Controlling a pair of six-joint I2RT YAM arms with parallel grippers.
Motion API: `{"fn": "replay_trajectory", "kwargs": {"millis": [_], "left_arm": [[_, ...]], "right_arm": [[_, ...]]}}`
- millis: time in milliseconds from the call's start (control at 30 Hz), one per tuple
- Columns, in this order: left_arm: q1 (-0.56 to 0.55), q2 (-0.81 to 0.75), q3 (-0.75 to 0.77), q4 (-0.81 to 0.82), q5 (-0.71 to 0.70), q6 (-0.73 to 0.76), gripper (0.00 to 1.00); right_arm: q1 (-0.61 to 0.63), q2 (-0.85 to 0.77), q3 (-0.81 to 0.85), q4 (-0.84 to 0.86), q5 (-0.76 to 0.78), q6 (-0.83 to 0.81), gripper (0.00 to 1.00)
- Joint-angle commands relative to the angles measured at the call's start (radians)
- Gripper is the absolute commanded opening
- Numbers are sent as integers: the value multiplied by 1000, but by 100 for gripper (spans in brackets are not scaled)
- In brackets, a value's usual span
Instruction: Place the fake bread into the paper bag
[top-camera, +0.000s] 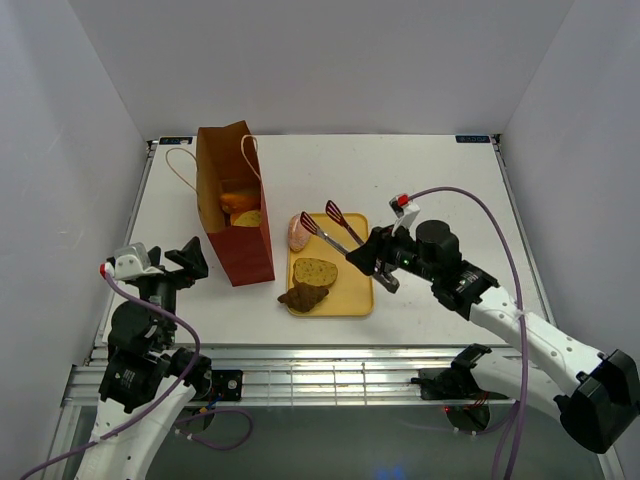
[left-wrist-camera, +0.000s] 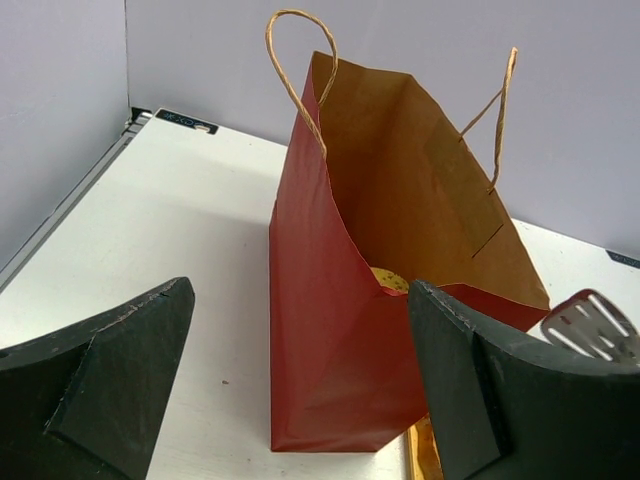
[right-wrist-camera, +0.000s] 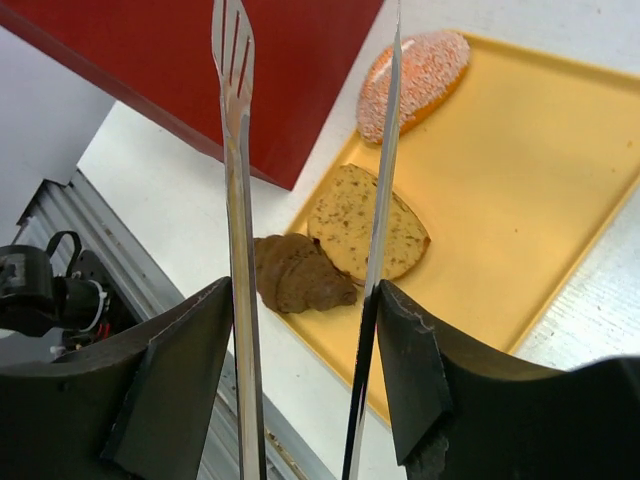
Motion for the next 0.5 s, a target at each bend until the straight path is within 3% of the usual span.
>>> {"fn": "replay_trajectory", "kwargs": {"millis": [0, 467], "left_arm": [[-3, -7, -5, -7, 8, 1, 98], [-4, -27, -9, -5, 14, -1, 98]], "right_arm": [[-13, 30, -29, 153, 27, 56, 64], [-39, 300, 61, 256, 17, 173, 69]]}}
